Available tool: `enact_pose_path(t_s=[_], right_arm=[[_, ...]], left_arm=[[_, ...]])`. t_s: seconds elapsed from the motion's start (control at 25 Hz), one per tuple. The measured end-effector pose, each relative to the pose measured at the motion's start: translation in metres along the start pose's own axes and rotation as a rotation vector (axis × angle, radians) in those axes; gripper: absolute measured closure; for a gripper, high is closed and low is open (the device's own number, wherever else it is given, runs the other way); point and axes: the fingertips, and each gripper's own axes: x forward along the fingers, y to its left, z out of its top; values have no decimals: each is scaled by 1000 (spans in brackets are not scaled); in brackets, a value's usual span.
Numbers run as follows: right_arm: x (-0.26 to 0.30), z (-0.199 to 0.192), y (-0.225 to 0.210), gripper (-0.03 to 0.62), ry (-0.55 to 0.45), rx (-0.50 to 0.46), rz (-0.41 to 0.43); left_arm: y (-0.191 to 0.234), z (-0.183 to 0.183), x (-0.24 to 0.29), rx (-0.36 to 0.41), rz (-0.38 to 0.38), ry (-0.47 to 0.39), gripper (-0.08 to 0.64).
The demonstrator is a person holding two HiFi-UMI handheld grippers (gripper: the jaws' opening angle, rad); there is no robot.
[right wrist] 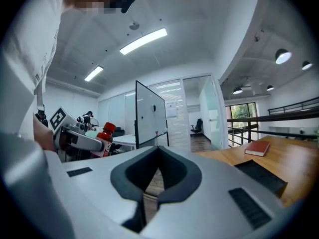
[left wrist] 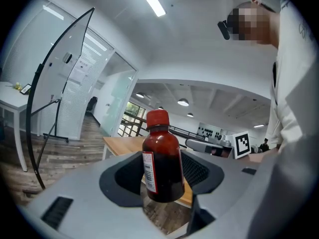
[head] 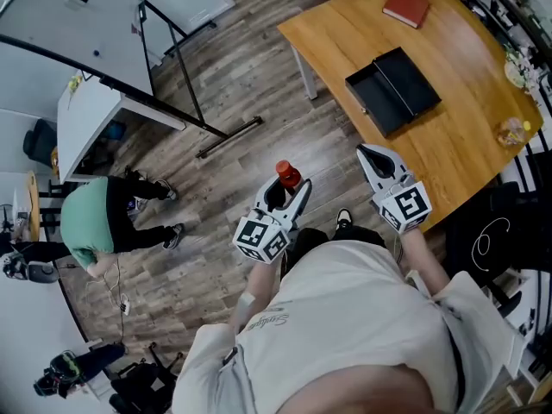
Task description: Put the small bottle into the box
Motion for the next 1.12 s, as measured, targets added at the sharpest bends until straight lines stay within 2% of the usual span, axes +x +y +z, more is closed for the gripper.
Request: enact_pose_path(t_s=[0.2,0.32,0.4,0.52,0.68,0.8,0.88,0.92,1.12], right_arm=[[22,-9,-8,599,52,-12,-36],[45,-2,-17,599,56,-45,-97],[60,5,-16,598,50,-30,-136],[89,18,-11,600,18,31,-140],[131,34,-8,599,12,-21,-149],[151,35,-8,600,1,-1,-186],[158,32,-9,600,-2,26,-221],[159,30,-11,600,1,37,-242],[140,16,-26,598,45,71,-342]], left_arm=[[36,8,11,-13,-22,14,327],[63,21,25,-37,-71,4,327],[79,32,32,-40,-102,6,327],[101,50,40,-19,-149,-5,327],[133,67,57,-14,-199,-20,327],[149,75,65,-90,-283,-17,327],[157,83,71,-160,-362,-25,327],[161,85,76,-169,-386,-21,327],[176,87,103,-123,-403,21,327]])
